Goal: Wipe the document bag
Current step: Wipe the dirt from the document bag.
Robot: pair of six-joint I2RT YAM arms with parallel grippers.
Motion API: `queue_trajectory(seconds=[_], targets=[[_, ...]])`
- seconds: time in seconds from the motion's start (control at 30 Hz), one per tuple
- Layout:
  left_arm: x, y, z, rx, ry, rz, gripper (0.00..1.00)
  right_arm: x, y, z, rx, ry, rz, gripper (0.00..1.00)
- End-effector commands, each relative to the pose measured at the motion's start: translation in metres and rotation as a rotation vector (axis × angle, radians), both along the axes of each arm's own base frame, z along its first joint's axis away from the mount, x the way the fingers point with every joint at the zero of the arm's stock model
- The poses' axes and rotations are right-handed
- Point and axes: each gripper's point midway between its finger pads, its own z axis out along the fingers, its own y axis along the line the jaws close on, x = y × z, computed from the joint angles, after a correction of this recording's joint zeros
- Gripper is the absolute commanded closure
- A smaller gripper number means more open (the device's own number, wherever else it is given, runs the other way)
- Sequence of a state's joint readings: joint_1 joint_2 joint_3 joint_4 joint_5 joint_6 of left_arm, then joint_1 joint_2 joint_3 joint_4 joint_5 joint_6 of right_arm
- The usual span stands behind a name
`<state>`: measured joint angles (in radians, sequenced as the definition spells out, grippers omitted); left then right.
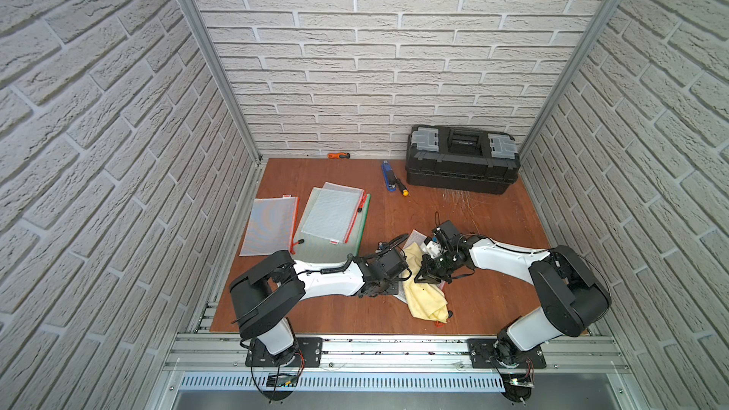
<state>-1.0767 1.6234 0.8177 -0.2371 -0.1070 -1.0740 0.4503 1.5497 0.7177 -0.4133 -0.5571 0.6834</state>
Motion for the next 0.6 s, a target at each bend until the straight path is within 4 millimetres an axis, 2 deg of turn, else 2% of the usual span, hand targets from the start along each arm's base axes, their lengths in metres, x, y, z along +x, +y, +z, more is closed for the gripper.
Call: queue_trajectory(seconds=[0.0, 0.13, 0.27, 0.37, 0.47, 0.57], targets=[[0.0, 0.003, -0.003, 0.036, 0.002, -0.007, 1.0, 0.007, -0.026, 0.0, -0.068, -0.022, -0.058, 0.98], [0.001, 0.002, -0.003, 0.035, 0.001, -0.012, 1.0, 0.022, -0.067, -0.006, -0.111, 0.016, -0.132, 0.98], [0.001, 0.003, -0.004, 0.036, 0.002, -0.009, 1.0, 0.045, -0.113, 0.004, -0.202, -0.009, -0.181, 0.98], [0.001, 0.002, -0.004, 0.029, 0.0, -0.01, 1.0, 0.057, -0.134, 0.013, -0.228, -0.022, -0.213, 0.98], [0.0, 0.001, -0.006, 0.031, 0.004, -0.015, 1.0, 0.058, -0.13, 0.019, -0.213, -0.028, -0.215, 0.98], [0.001, -0.001, -0.006, 0.029, 0.003, -0.017, 1.0, 0.043, -0.106, 0.018, -0.176, -0.022, -0.188, 0.98]])
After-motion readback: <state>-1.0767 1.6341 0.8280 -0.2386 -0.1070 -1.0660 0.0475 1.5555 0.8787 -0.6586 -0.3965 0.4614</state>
